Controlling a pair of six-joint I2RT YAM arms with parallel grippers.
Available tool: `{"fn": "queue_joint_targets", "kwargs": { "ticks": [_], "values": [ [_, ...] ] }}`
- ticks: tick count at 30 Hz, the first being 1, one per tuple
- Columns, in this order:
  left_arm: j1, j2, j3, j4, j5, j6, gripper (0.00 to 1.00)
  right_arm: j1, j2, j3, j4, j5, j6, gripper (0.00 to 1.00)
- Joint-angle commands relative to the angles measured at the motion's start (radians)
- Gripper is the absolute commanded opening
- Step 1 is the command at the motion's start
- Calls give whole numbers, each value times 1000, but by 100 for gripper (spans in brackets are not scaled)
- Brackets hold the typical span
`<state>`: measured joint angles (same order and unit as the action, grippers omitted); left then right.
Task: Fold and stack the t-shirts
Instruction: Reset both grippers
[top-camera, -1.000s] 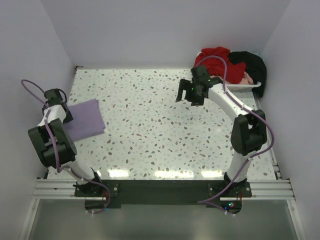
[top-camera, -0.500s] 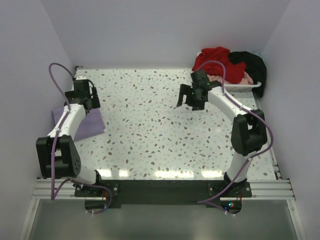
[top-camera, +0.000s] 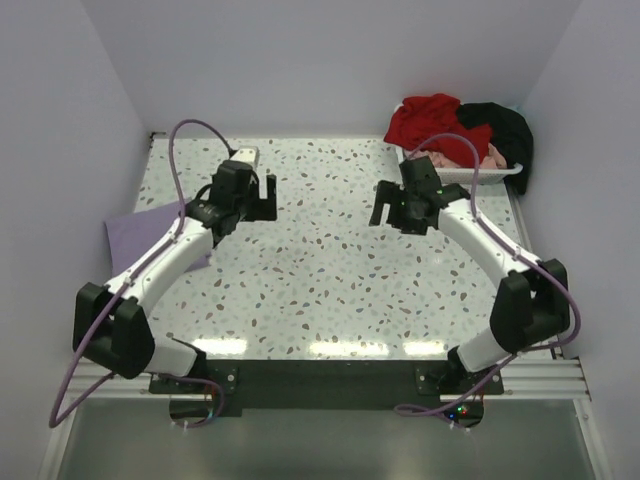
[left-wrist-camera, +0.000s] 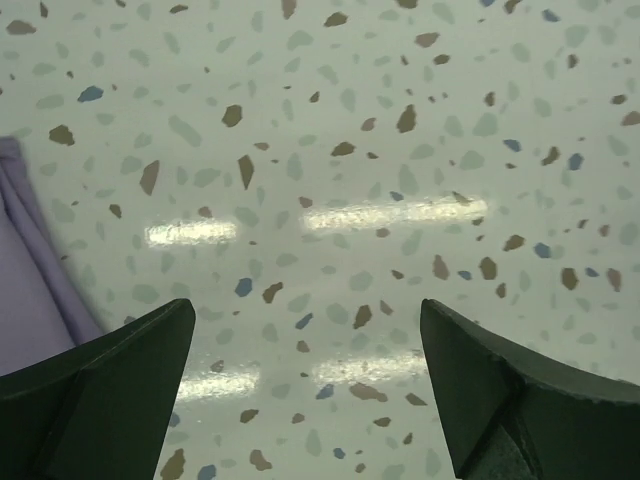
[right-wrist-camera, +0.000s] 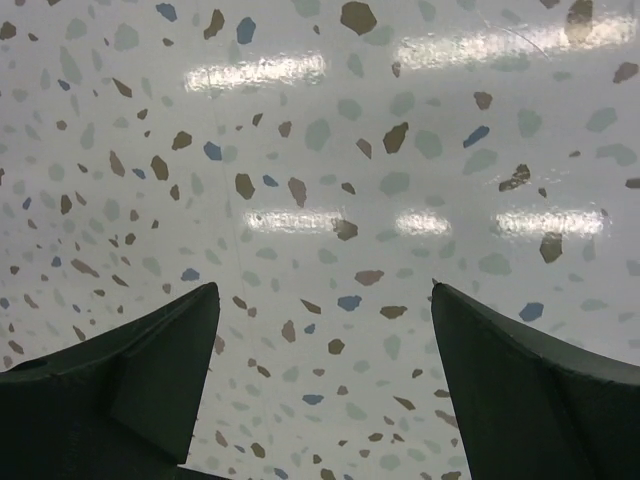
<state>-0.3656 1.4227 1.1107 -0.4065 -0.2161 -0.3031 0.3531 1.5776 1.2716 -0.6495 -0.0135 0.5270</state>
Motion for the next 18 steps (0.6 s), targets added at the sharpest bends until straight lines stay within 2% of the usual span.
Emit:
{"fn": "queue_joint_targets", "kwargs": {
  "ticks": [1, 9, 18],
  "values": [
    [-58, -99, -11, 43, 7, -74, 100, 3, -134, -80, 28, 70, 25, 90],
    [-85, -275, -129, 40, 4, -116, 100, 3, -401, -271, -25, 136, 59, 90],
    [-85, -548, -287, -81, 27, -197, 100, 3, -671, -348, -193, 138, 73, 90]
  ]
}}
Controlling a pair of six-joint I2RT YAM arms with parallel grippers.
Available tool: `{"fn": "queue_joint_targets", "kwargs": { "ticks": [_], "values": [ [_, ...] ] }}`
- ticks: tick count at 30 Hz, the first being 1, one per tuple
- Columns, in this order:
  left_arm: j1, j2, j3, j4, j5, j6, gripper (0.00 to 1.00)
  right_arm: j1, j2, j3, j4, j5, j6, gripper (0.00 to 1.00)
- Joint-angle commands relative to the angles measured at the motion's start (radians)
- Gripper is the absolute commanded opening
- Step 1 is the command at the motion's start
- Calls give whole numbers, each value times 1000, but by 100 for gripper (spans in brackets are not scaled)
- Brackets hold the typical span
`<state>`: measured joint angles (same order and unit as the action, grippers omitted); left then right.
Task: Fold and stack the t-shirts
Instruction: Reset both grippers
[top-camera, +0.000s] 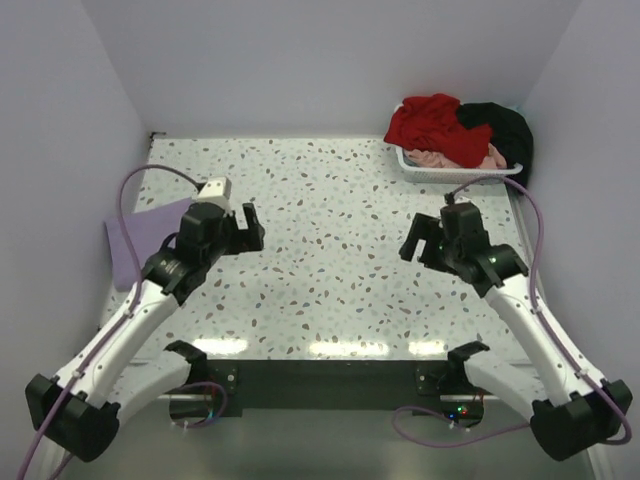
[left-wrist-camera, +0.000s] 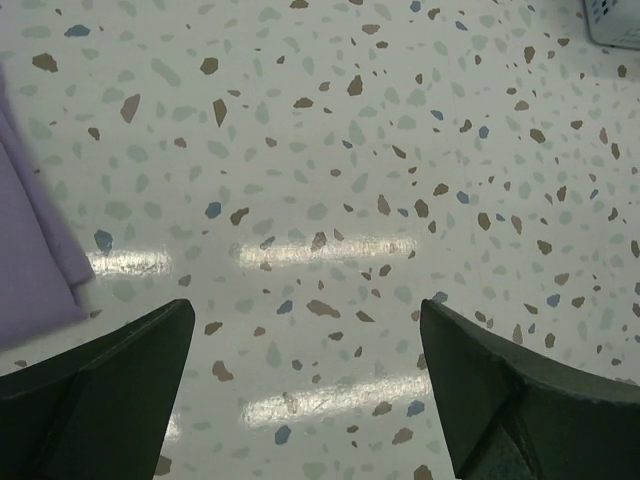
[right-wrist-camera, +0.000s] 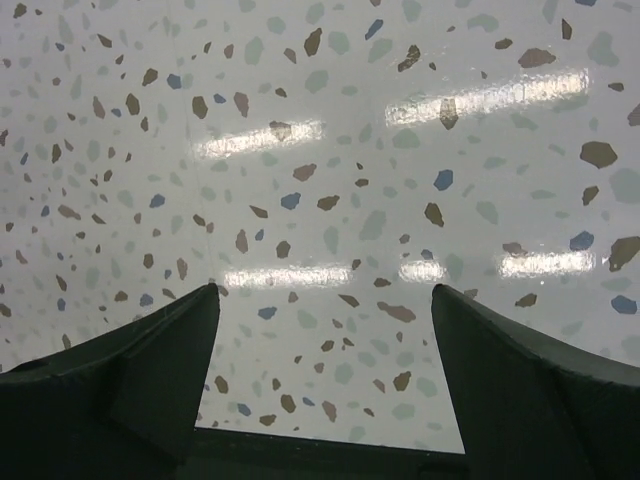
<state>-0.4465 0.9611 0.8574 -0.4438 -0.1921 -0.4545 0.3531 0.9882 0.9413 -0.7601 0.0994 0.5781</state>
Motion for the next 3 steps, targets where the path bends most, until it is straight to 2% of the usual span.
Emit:
{"fn": "queue_joint_targets", "kwargs": {
  "ticks": [1, 3],
  "values": [
    [-4, -110, -41, -55, -4, -49, 100, 3, -100, -22, -91, 22, 26, 90],
    [-4, -169, -47, -97, -33, -56, 100, 3, -144, -21, -129, 14, 28, 90]
  ]
}}
